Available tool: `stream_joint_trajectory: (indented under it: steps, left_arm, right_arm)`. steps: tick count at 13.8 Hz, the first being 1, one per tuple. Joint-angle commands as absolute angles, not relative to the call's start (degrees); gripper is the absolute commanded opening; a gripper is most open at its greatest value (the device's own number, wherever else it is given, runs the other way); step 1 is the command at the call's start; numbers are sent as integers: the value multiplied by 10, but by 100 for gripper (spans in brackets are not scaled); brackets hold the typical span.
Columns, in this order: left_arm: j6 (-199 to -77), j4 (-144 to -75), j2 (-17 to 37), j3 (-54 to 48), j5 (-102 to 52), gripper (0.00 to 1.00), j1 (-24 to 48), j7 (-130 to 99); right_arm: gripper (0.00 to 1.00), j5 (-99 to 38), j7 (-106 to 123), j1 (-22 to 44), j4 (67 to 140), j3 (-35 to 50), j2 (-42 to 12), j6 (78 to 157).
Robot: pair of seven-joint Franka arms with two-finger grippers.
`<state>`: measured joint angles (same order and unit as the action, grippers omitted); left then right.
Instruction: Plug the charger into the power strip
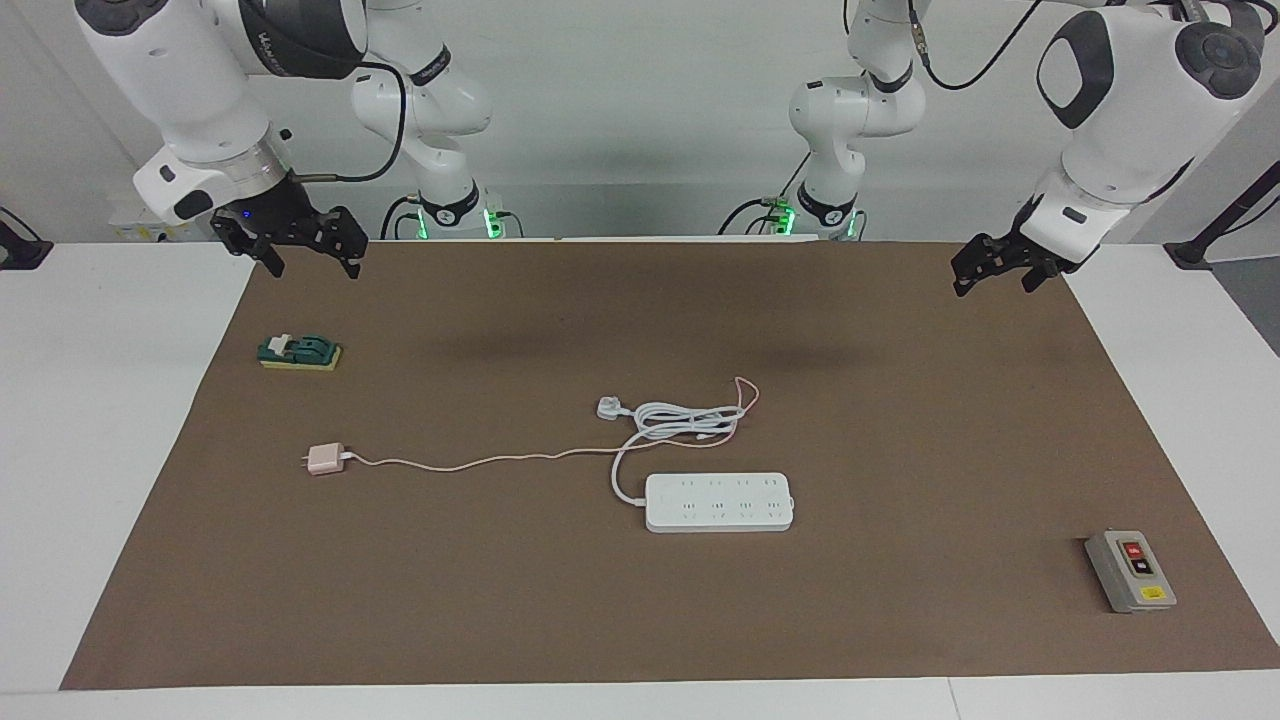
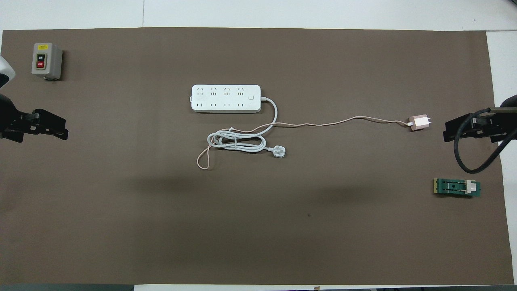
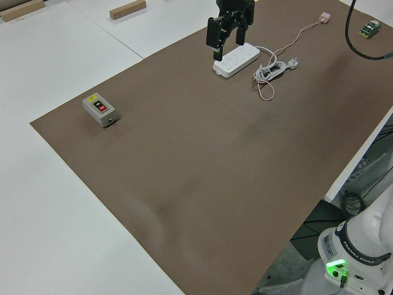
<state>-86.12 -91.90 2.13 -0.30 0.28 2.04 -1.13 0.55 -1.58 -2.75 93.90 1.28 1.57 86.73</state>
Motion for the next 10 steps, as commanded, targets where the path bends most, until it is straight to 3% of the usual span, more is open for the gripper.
stream_joint_trajectory:
  steps: [1, 10]
  left_arm:
    - [-871, -933, 7, -4, -3, 100, 17, -6]
    - [-871, -933, 7, -4, -3, 100, 17, -6]
  right_arm:
    - [100, -4, -4, -39, 937, 15, 17, 872]
    - [100, -3, -7, -39, 936, 12, 20, 892]
